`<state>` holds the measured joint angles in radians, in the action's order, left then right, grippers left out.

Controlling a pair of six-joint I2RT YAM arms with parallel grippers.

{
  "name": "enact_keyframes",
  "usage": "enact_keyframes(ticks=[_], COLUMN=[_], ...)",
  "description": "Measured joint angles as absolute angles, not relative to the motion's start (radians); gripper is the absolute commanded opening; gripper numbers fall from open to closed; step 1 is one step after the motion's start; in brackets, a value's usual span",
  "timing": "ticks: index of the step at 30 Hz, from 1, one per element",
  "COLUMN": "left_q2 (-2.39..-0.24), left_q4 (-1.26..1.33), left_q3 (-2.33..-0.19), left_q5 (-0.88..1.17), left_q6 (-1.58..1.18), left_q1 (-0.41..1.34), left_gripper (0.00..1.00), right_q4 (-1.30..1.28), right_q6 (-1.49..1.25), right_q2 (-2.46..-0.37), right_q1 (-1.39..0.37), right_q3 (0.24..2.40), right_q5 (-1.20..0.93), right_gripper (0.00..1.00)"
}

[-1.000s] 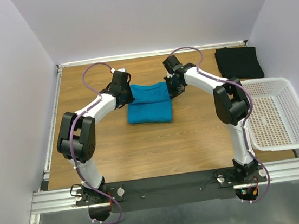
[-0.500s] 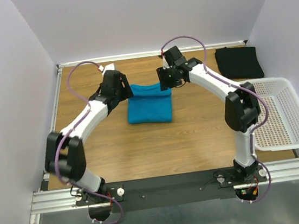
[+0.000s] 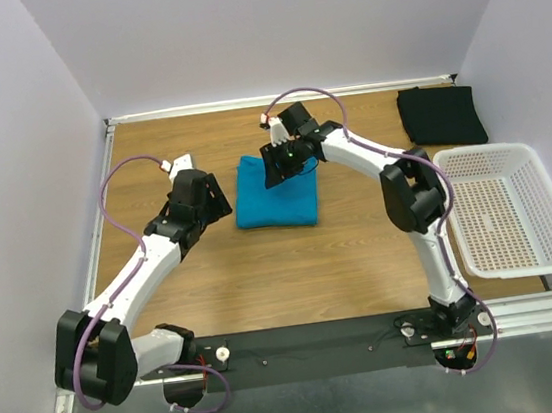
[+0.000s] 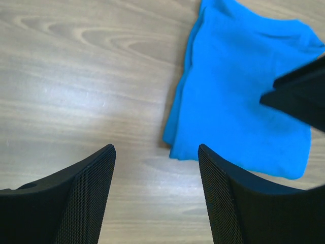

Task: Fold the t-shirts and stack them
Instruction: Fold the tshirt

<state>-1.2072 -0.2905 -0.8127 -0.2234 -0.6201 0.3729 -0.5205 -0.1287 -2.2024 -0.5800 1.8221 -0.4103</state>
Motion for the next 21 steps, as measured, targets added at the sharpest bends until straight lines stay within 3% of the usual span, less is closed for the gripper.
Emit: enact_keyframes(ticks=[7,12,21], left_q2=[-1.134,-1.153,-1.477], left_q4=[-0.3,-0.258,-0.052], left_q3=[-0.782,-0.783,-0.946], left_q5=[-0.208,-0.172,0.018], left_q6=[-0.627,-0.617,-0.582], left_q1=[0.373,0.373,0.358], left_gripper=[0.7,0.6,0.38], right_q4=[-0.517,-0.5,-0.327], right_q6=[-0.151,-0.192,-0.315], right_q2=[-2.355,-2.322,-2.166], right_q1=[-0.474,-0.4,-0.359], right_q3=[1.938,1.938,1.744], right_q5=[-0.409,-0.418,-0.662], right_gripper=[0.57,0.57,0.39])
